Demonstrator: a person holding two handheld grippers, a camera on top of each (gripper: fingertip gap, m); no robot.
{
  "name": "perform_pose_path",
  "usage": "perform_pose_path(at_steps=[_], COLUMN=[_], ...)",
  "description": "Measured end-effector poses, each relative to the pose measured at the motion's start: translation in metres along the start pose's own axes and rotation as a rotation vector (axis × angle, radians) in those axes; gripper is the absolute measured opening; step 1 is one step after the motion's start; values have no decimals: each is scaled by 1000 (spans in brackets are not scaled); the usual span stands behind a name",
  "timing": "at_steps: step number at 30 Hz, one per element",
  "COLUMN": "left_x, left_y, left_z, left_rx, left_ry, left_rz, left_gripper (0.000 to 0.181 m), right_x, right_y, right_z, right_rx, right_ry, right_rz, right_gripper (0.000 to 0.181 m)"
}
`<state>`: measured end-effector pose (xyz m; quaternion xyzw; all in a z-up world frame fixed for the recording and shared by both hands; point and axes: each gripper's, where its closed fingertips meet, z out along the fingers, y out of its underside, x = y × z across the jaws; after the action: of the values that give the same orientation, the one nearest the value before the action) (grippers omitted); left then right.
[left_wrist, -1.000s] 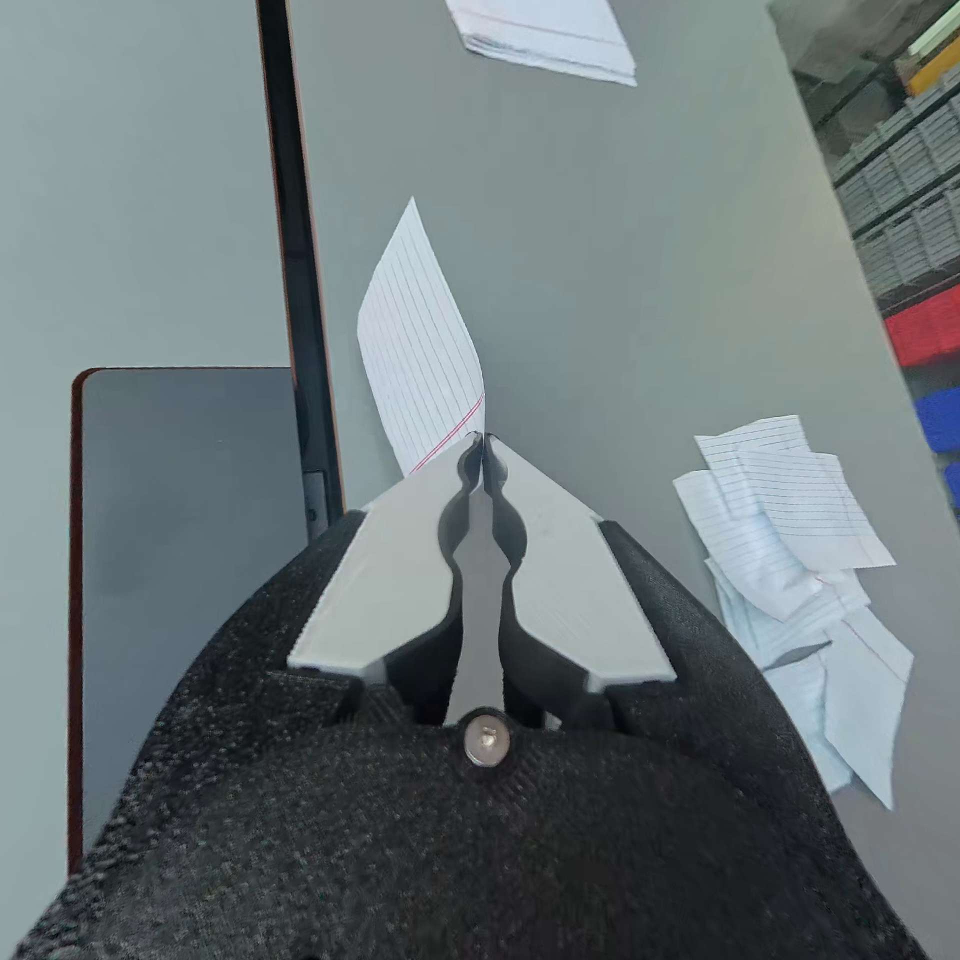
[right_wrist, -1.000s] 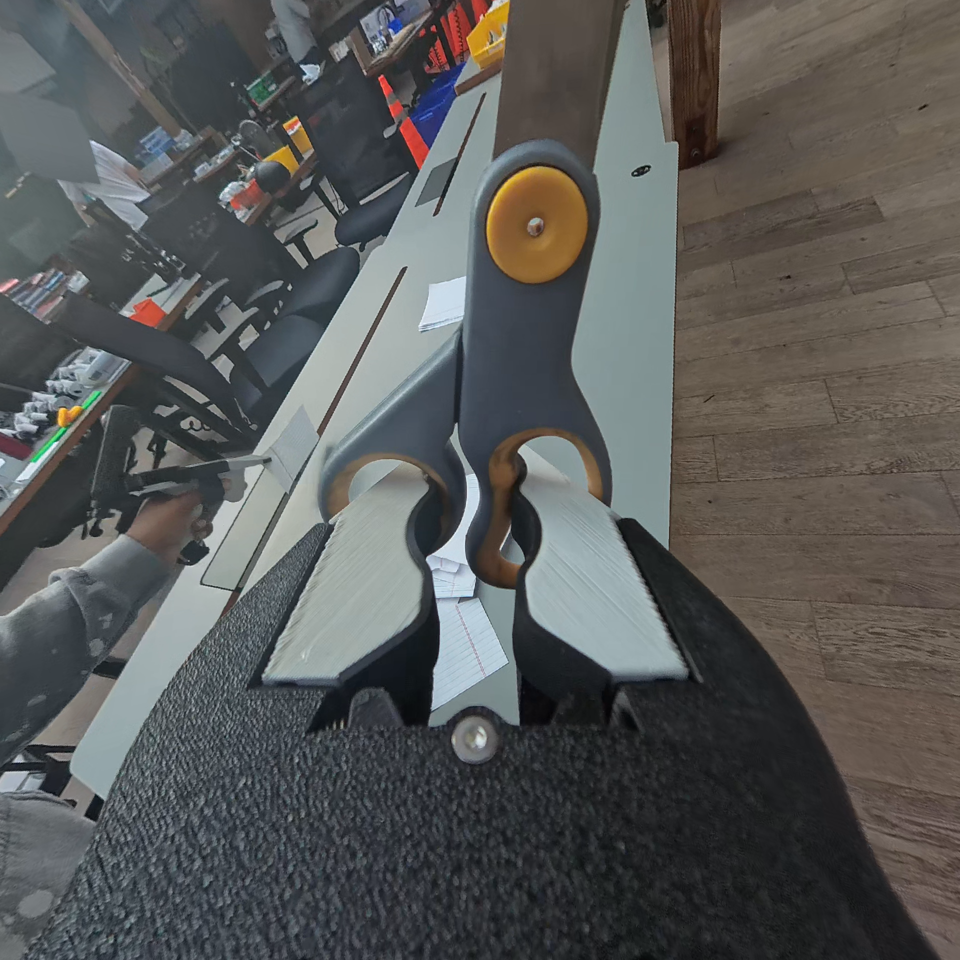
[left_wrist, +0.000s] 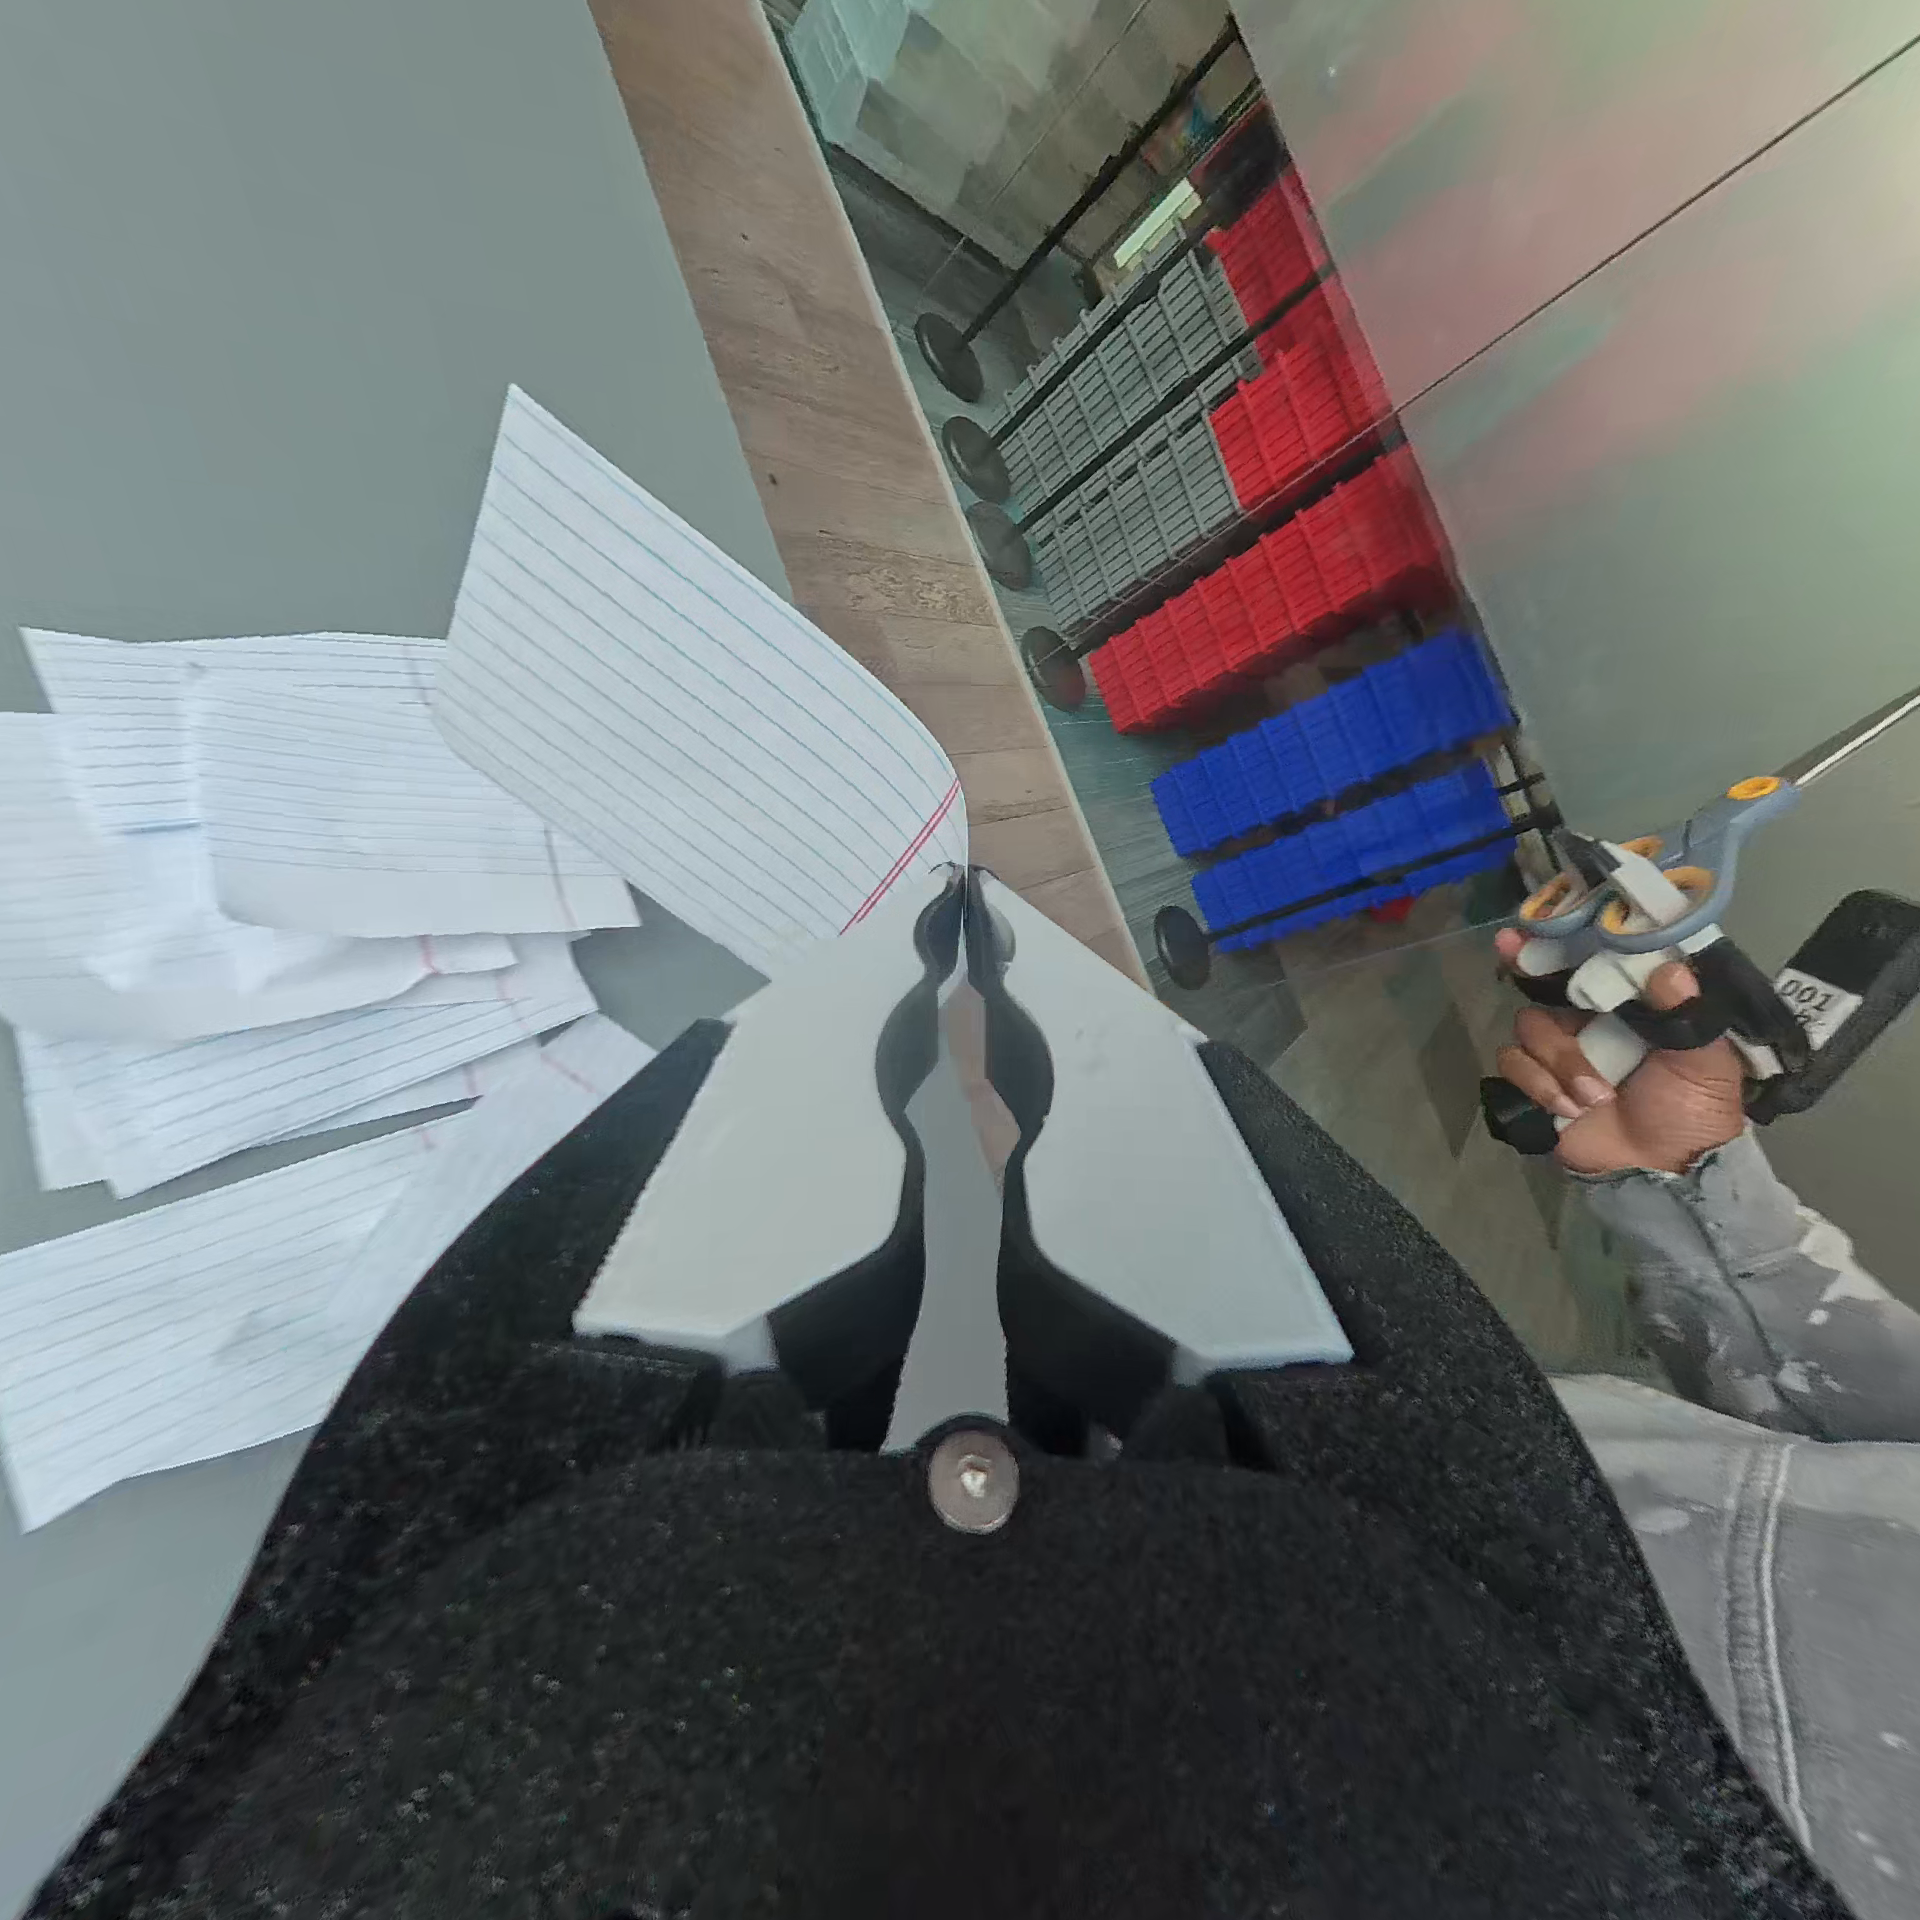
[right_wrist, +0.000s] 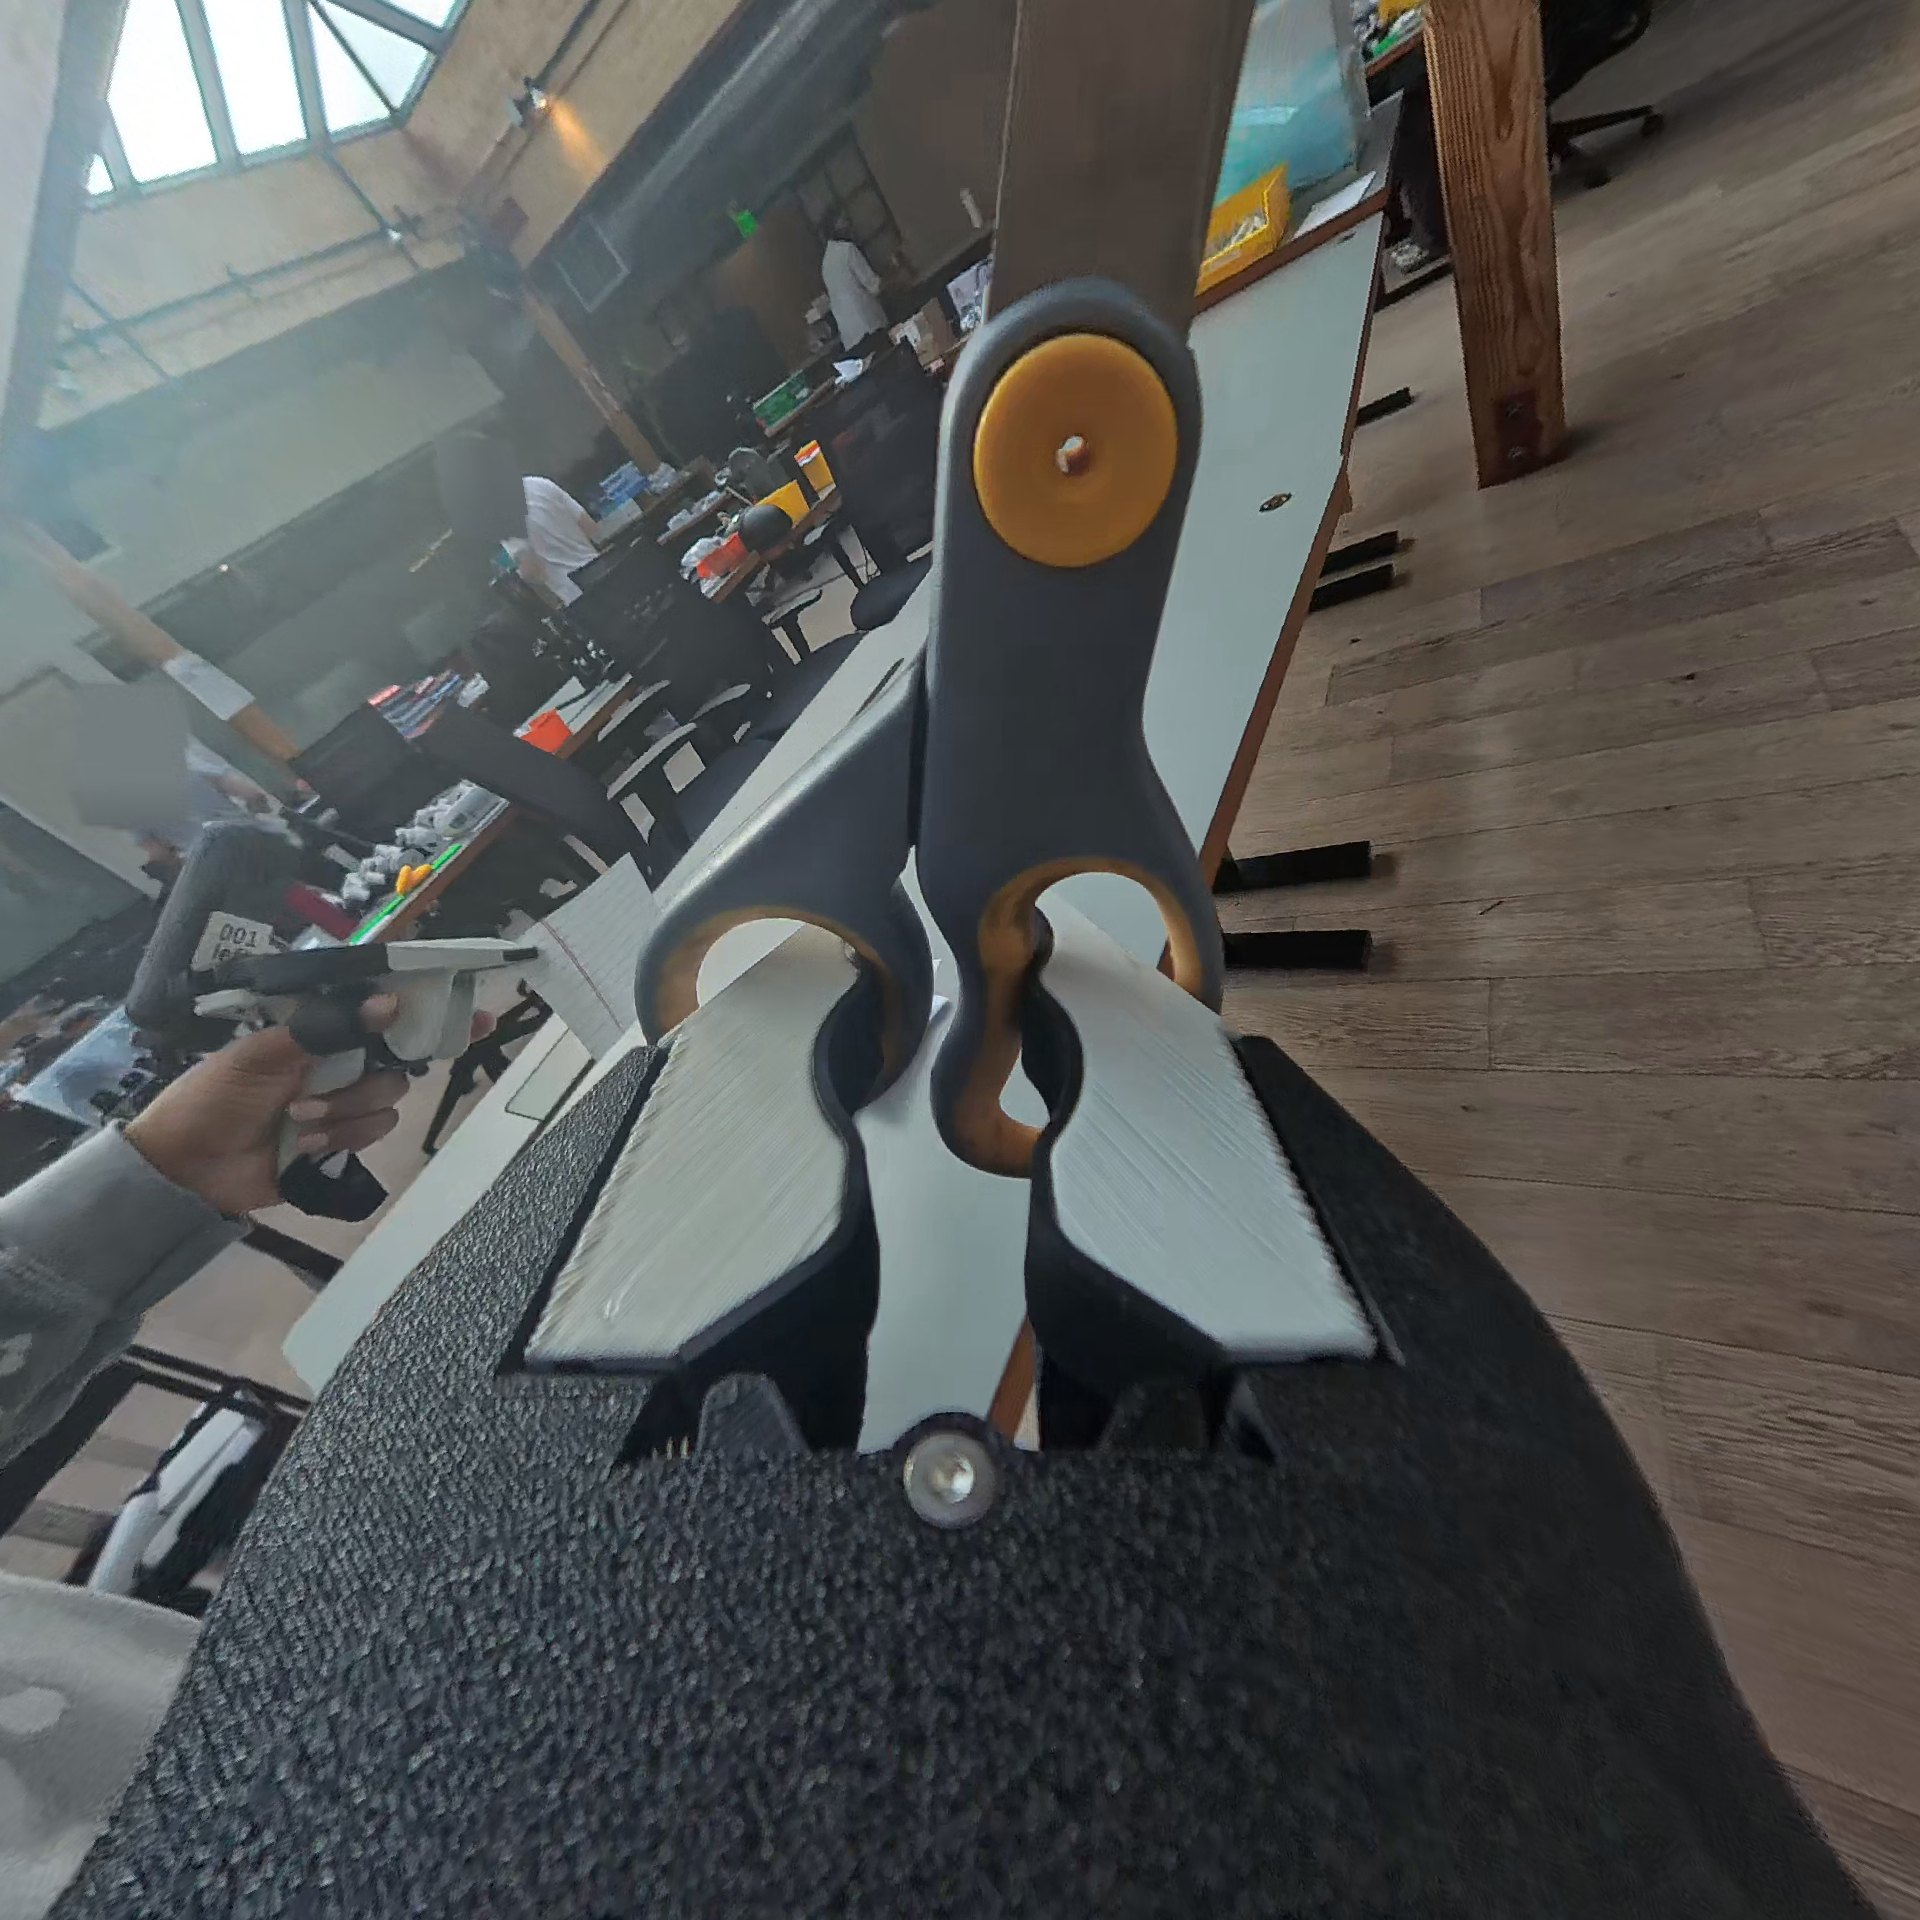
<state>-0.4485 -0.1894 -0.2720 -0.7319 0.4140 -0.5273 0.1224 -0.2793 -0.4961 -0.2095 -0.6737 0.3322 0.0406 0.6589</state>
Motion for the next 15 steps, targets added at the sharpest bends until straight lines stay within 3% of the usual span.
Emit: perform_pose_path(at_steps=[3,6,10,15], left_x=[37,42,5,-31], left_y=[3,-2,-18,-46], left_z=[23,40,54,51], left_rx=[109,254,506,853], left_ry=[134,174,138,182], left_rz=[-124,-279,-421,-512], left_gripper=[0,0,0,0], right_x=[48,84,118,140], right_y=[-11,-29,-50,-71], right_z=[-23,-48,-64,-54], right_rx=[-73,-139,-163,-163], right_ry=[-56,-93,-122,-152], right_rz=[-24,-62,-78,-90], right_gripper=[20,20,20,20])
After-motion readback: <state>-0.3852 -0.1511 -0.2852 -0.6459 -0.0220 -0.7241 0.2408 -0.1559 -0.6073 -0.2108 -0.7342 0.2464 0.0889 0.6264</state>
